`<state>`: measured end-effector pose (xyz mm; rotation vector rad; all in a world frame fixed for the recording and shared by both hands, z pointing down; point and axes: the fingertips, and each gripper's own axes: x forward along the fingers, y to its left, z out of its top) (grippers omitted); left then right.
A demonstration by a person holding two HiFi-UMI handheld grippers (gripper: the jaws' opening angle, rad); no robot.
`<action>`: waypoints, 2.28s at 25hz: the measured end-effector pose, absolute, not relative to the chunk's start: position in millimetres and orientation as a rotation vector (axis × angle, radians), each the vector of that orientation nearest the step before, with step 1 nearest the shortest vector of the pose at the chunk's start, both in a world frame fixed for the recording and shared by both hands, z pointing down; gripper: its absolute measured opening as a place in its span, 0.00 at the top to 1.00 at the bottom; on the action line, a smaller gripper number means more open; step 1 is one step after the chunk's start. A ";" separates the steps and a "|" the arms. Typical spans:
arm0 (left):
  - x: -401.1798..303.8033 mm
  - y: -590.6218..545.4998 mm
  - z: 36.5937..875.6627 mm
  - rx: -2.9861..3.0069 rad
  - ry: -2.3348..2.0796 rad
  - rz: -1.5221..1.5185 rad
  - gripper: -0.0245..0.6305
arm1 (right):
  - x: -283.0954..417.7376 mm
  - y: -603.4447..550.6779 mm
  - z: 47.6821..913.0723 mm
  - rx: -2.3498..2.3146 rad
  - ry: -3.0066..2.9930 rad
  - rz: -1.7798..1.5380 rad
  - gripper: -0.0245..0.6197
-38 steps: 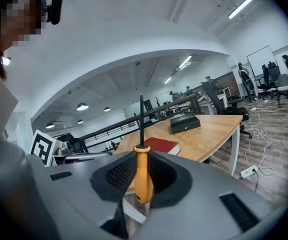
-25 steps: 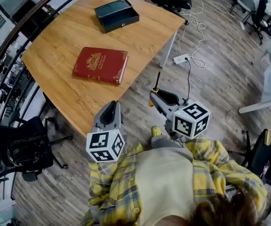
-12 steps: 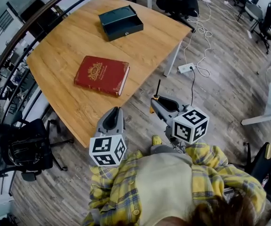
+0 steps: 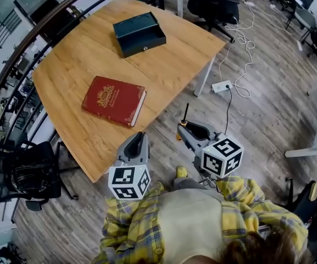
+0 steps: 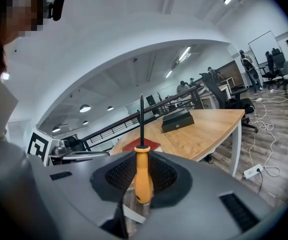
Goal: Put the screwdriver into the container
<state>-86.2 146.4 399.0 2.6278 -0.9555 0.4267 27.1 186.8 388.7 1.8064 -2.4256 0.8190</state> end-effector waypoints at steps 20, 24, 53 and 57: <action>-73.0 113.6 406.9 2.577 -1.006 0.479 0.90 | 47.1 155.1 404.1 1.753 -2.437 0.871 0.77; -70.3 92.1 405.8 2.581 -0.977 0.448 0.90 | 54.6 135.4 396.2 1.780 -2.405 0.821 0.77; -87.4 -19.9 414.6 2.603 -0.833 0.437 0.90 | 20.9 12.6 387.5 1.762 -2.353 0.752 0.77; -91.3 -32.4 411.4 2.611 -0.832 0.434 0.90 | 17.2 -2.6 384.5 1.755 -2.353 0.731 0.77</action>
